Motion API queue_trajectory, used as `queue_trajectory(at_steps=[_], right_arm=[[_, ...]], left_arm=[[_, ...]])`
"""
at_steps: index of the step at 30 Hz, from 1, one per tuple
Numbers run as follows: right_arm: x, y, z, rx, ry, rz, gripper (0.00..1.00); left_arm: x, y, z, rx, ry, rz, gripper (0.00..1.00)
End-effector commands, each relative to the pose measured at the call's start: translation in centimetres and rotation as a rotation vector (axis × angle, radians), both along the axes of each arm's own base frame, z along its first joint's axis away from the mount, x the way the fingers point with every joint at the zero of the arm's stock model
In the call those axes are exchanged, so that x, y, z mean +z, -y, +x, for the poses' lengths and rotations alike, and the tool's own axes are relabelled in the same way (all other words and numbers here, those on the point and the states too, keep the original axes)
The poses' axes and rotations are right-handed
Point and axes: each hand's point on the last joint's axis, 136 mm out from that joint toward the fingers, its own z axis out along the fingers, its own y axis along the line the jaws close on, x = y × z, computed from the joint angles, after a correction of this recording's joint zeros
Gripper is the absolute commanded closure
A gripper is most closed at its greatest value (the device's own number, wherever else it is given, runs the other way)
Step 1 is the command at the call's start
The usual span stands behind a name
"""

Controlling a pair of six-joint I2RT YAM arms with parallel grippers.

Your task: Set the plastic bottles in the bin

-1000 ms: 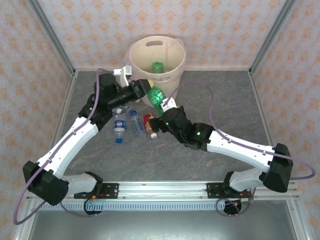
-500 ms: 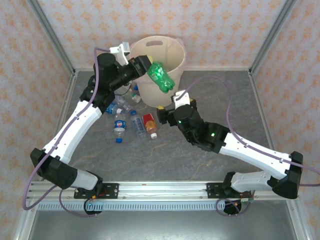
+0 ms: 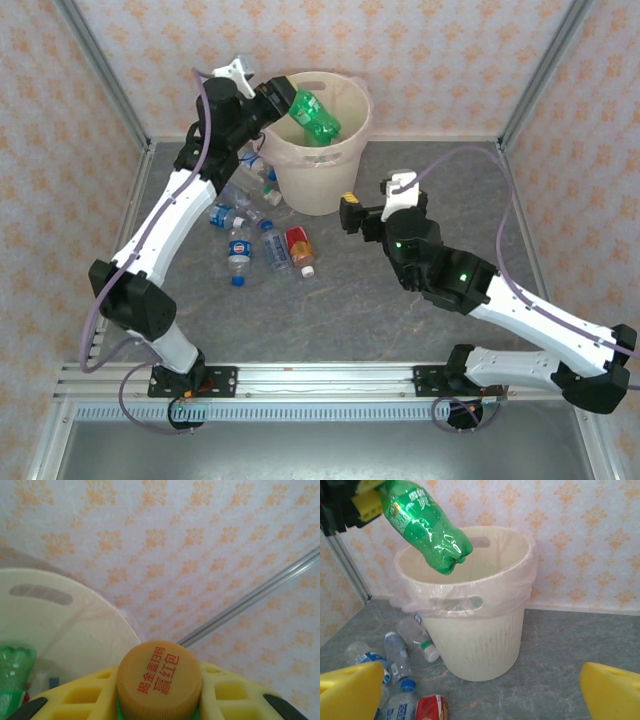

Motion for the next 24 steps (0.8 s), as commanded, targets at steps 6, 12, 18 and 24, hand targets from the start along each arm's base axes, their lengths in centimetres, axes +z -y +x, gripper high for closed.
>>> queue_trajectory(at_steps=[6, 12, 18, 24], right_arm=[[3.3, 2.7, -0.1, -0.082, 0.063, 0.068, 0.00], [3.8, 3.7, -0.4, -0.100, 0.073, 0.096, 0.00], [3.6, 3.7, -0.4, -0.098, 0.071, 0.096, 0.00], [3.4, 2.9, 0.1, -0.076, 0.069, 0.087, 0.00]], left_arm=[[0.7, -0.1, 4.6, 0.064, 0.047, 0.053, 0.68], [-2.1, 1.0, 7.5, 0.050, -0.022, 0.092, 0.65], [-1.8, 1.2, 7.8, 0.041, -0.024, 0.100, 0.27], [0.1, 0.1, 6.2, 0.061, -0.008, 0.121, 0.01]])
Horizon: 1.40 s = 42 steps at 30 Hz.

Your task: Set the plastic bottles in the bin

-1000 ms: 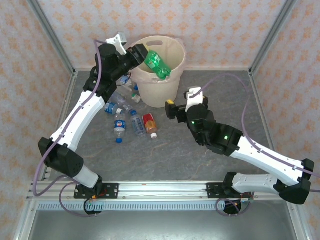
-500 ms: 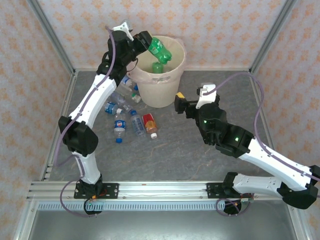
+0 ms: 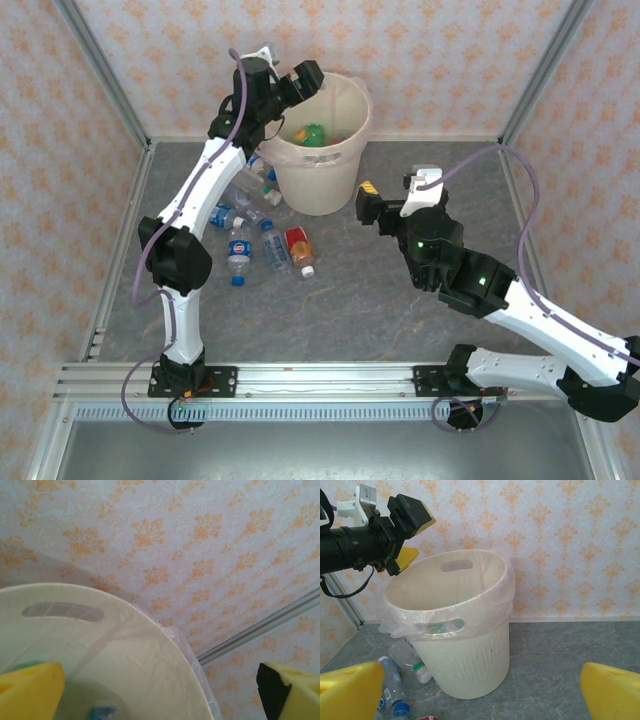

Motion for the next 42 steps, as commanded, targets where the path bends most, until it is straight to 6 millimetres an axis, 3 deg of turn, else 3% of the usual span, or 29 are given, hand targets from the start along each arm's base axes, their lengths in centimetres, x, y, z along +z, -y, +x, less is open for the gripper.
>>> queue_trajectory(at_steps=[1, 5, 9, 17, 22, 26, 33, 37, 42], right_arm=[[1.2, -0.1, 0.4, 0.001, 0.025, 0.029, 0.00], [0.8, -1.4, 0.9, 0.031, 0.015, 0.015, 0.00], [0.5, -2.8, 1.5, 0.071, 0.010, 0.006, 0.00], [-0.2, -5.3, 2.5, 0.127, -0.006, -0.006, 0.00], [-0.8, -7.2, 3.0, 0.181, -0.031, -0.007, 0.00], [-1.7, -8.6, 3.5, 0.210, -0.049, -0.018, 0.00], [-2.1, -9.4, 4.0, 0.216, -0.053, -0.041, 0.00], [-2.3, -9.5, 4.1, 0.212, -0.052, -0.045, 0.00], [-2.5, -9.7, 4.3, 0.210, -0.057, -0.061, 0.00]], left_arm=[[5.1, -1.6, -2.5, 0.019, 0.081, 0.009, 0.01], [6.6, -2.6, -4.6, 0.033, 0.098, 0.025, 0.01], [6.7, -4.3, -6.5, 0.064, 0.092, 0.035, 0.01], [4.2, -9.1, -11.2, 0.164, 0.027, 0.066, 0.01], [0.4, -11.9, -14.6, 0.215, -0.056, 0.136, 0.01], [-3.8, -13.3, -17.2, 0.239, -0.150, 0.177, 0.01], [-13.3, -14.5, -21.8, 0.243, -0.369, 0.249, 0.03], [-17.4, -15.3, -24.1, 0.272, -0.457, 0.263, 0.05], [-22.2, -14.9, -26.1, 0.262, -0.548, 0.189, 0.09]])
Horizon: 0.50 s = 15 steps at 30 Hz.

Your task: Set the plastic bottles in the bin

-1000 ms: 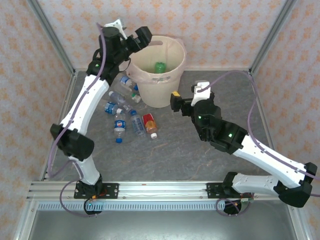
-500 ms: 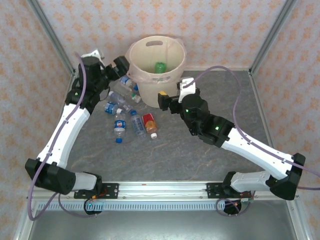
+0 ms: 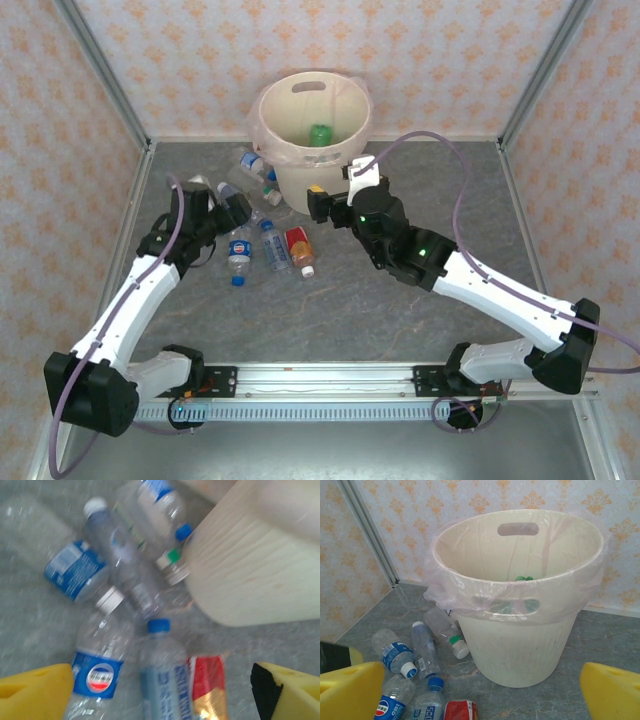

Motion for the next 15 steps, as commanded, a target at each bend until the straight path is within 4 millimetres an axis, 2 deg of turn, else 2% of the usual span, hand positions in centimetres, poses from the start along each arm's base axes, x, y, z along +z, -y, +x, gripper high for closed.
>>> queue_trajectory(at_steps=[1, 8, 15], right_arm=[[1.9, 0.0, 0.3, -0.005, 0.037, 0.019, 0.00], [1.8, 0.3, 0.3, -0.015, 0.038, 0.027, 0.00], [1.6, 0.7, 0.3, -0.036, 0.035, 0.030, 0.00]], left_arm=[[-2.3, -0.2, -1.3, 0.044, -0.042, -0.047, 0.10], [-8.7, -1.5, -4.5, 0.118, -0.159, -0.031, 0.19], [-12.5, -0.4, -5.7, 0.086, -0.216, -0.091, 0.26]])
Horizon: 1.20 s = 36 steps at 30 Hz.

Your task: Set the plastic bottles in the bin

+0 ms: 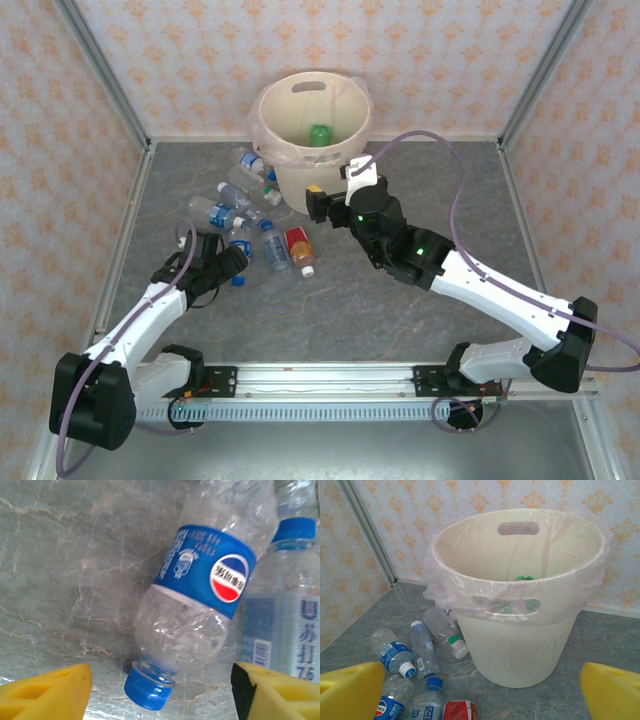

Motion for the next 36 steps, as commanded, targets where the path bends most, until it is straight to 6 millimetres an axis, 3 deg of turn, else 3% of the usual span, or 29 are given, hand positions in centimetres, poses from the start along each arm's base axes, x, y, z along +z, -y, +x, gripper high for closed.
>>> queue_trajectory(at_steps=[1, 14, 24, 31, 36], right_arm=[[1.8, 0.8, 0.2, -0.036, 0.035, 0.039, 0.00], [1.4, 1.3, 0.1, -0.053, 0.015, 0.045, 0.00], [1.3, 1.7, 0.0, -0.067, 0.012, 0.048, 0.00], [1.5, 1.8, 0.0, -0.068, 0.018, 0.038, 0.00], [1.4, 1.7, 0.1, -0.067, 0.018, 0.031, 0.00]], left_arm=[[-0.3, 0.5, 0.8, 0.002, 0.039, -0.040, 0.27], [-2.4, 1.8, 1.8, -0.101, 0.004, -0.010, 0.41], [-4.1, 2.1, 1.9, -0.146, -0.056, 0.092, 0.43], [-4.2, 2.5, 2.4, -0.161, -0.054, 0.106, 0.43], [-4.4, 2.5, 2.3, -0.163, -0.065, 0.112, 0.63]])
